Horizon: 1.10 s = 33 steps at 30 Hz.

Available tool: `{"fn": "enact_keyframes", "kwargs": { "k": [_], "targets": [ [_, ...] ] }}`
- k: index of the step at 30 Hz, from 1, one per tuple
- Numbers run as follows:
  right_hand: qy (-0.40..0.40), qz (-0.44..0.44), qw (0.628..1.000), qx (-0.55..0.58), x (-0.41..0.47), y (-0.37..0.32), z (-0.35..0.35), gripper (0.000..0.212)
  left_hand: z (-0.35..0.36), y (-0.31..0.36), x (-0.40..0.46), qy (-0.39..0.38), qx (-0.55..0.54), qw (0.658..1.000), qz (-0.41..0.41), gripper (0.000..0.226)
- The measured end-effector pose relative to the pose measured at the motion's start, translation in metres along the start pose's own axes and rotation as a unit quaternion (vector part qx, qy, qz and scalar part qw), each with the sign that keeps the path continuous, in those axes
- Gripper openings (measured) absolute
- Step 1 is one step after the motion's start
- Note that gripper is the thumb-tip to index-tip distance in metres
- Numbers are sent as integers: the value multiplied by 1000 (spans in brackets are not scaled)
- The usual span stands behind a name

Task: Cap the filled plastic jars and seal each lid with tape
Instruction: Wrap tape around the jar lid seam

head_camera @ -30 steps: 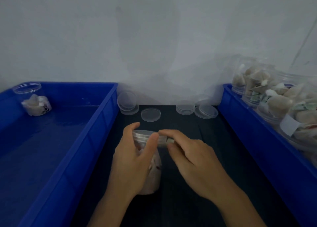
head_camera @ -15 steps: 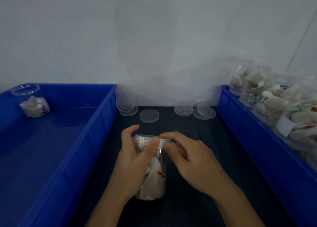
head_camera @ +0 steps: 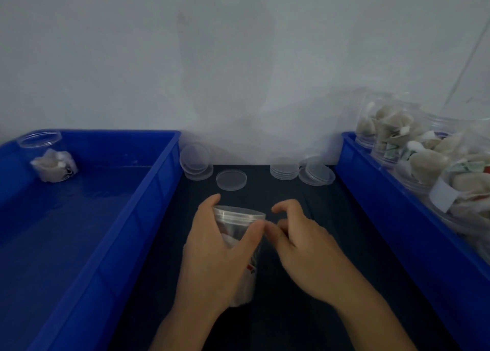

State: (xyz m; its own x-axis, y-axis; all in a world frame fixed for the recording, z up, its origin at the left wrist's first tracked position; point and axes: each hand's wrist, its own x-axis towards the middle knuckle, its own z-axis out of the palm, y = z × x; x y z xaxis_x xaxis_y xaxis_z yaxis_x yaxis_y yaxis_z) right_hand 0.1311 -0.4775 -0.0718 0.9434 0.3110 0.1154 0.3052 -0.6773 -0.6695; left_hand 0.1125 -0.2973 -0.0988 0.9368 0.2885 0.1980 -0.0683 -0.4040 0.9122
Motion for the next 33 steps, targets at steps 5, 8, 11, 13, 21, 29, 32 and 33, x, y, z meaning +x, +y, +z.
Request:
{"fn": "enact_keyframes", "kwargs": {
  "k": [5,8,11,13,21,29,32,33],
  "targets": [
    [-38,64,997,33,2,-2,-5,62,-6,-3,0,-1,32,999,26,104],
    [-62,65,994,58,1,-1,-7,51,-7,0,-1,-7,57,998,39,108],
    [-66,58,993,75,0,3,-10,35,-7,3,-2,-1,92,994,59,108],
    [-48,47,994,84,1,5,-9,33,-7,2,-1,1,94,994,64,111],
    [-7,-27,999,42,-1,-1,-4,33,-13,-3,4,19,73,996,43,111],
    [55,-66,996,-8,0,-8,1,32,-13,1,0,21,60,997,42,100],
    [103,-87,990,-34,-2,-12,2,34,-16,4,-1,34,34,998,40,93],
    [123,-94,987,-49,-3,-14,2,35,-17,3,-1,37,22,998,43,90]
  ]
}}
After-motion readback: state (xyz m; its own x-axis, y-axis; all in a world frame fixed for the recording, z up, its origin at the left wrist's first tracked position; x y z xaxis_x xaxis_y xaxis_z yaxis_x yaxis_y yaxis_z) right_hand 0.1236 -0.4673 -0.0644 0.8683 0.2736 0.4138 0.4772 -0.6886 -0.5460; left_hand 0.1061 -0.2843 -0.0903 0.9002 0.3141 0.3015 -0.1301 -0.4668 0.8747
